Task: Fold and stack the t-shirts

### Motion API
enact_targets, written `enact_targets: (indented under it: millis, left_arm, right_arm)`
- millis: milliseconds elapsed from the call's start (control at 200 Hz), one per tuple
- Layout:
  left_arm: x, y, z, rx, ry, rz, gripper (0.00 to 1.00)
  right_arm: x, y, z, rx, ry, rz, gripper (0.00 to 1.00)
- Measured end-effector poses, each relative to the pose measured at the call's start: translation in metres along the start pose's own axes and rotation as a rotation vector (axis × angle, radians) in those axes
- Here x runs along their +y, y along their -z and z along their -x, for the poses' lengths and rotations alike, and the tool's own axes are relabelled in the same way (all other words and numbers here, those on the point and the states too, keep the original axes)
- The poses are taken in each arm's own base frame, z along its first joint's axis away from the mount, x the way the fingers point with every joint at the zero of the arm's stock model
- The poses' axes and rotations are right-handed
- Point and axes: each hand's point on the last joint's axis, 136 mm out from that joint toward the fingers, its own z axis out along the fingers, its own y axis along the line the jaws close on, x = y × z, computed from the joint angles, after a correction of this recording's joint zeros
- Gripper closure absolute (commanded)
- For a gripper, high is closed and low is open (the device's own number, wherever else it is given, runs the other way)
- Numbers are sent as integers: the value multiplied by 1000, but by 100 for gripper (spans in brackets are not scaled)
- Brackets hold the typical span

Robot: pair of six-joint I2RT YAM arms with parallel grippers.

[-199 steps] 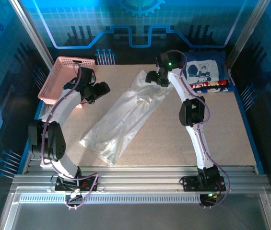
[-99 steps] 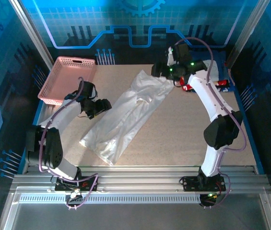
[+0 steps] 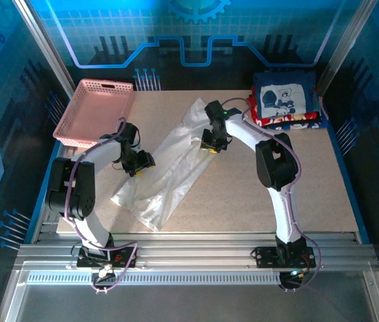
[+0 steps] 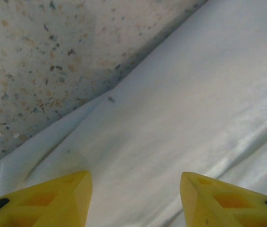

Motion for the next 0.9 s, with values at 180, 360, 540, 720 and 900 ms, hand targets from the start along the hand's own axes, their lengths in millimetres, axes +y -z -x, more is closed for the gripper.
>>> enact_targets:
  millis: [180,360,540,720,900]
  left_arm:
    - [10,-17,-12,51,43,11,50]
    - [1,-20,-11,49,63,-17,49]
    - [-30,-30,-24,76,33,-67,49]
    - [-74,-39,-56,143,-26,-137,45]
    - [-97,-38,-90,220,-51,-160,40]
  right_arm:
    - [-16,-17,13,11,-77,-74,70]
    - [-14,-19,47,-12,-144,-63,67]
    - [-6,-20,107,-86,-188,58,49]
    - [1,-17,169,-158,-223,301,38]
    - [-5,-2,195,-198,-188,405,31]
